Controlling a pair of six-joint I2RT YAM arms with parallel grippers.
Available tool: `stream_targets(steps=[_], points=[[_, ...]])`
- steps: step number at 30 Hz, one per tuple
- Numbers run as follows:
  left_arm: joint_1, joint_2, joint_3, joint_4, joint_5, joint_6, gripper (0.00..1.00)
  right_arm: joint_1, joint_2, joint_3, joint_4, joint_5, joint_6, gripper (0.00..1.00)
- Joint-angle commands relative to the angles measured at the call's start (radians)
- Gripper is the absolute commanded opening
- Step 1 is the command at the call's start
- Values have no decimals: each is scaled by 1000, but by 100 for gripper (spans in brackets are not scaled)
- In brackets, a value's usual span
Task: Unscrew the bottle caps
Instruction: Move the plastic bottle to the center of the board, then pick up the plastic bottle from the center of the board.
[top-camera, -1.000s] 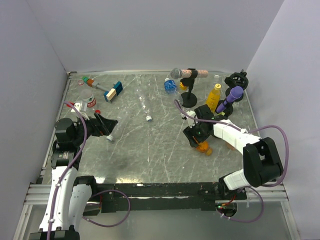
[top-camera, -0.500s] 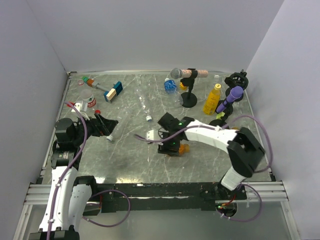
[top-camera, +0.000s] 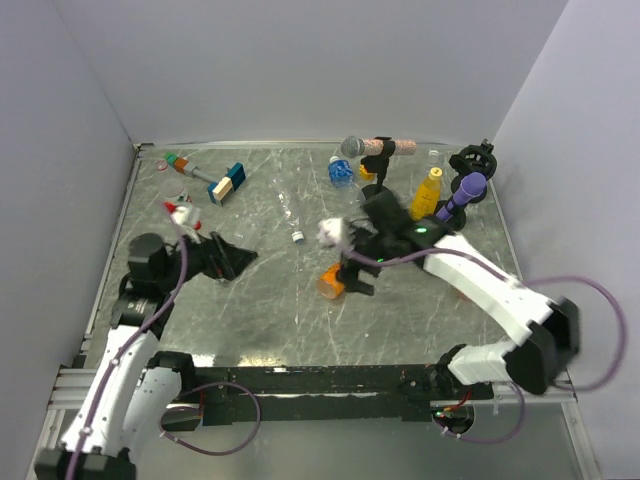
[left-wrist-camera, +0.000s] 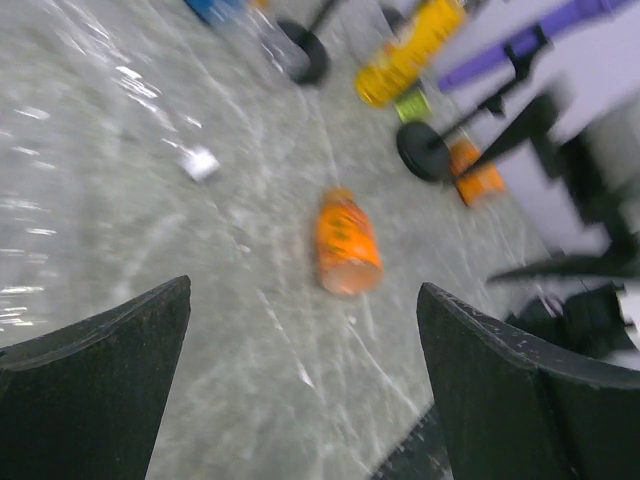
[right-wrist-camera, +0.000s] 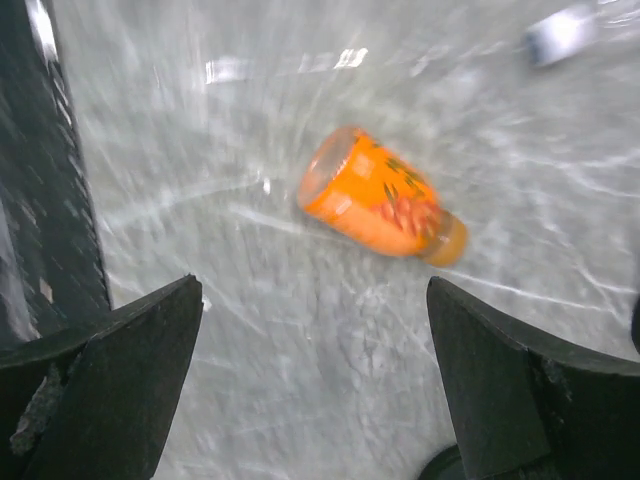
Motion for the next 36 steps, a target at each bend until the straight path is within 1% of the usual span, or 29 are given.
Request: stream_targets(steps=[1,3,4,5,6,7,9,10,12,14,16,18,19,21,24,27,30,36], points=[[-234,111,44,-30,-149,-27,99,-217,-197,-77,96,-339,172,100],[-383,182,52,-32,-276,-74,99,-329,-252,-161,136,-467,217,100],[-481,227,61,-24,-354,-113,99,-343,-261,-183,118,-502,189,100],[-541,275,81,-20,-417,-145,99,-354,-267,-209,92,-547,139,100],[-603,345,113,-23,-486,-163,99,-363,-269,-244,100,-584,135,100],[-661,414,171,-47,-555,-182,97,-373,-272,-278,130,-624,148,100],[-736,604,327,-208,-729,-199,97,-380,-283,-267,79,-620,94,100],[-772,683,413,-265,-804,-194,97,-397,-293,-269,89,-618,109,100],[-819,827,542,-352,-934,-162,97,-414,-313,-286,118,-647,120,100],[-839,954,648,-412,-1025,-119,97,-420,-326,-287,91,-655,99,100],[-844,1059,731,-448,-1047,-46,96,-437,-341,-298,103,-658,109,100],[-844,1140,820,-478,-1038,57,99,-442,-356,-300,106,-670,114,100],[-844,1185,852,-503,-1039,110,97,-443,-359,-298,103,-676,114,100],[-841,1252,915,-559,-1044,199,97,-446,-359,-295,98,-679,111,100],[-827,1309,963,-575,-1040,281,96,-448,-363,-295,90,-679,102,100],[-797,1337,993,-584,-963,321,94,-448,-363,-293,89,-684,97,100],[-789,1354,1012,-604,-912,330,92,-448,-356,-293,87,-679,96,100],[-783,1381,998,-617,-883,298,81,-448,-347,-292,84,-675,89,100]])
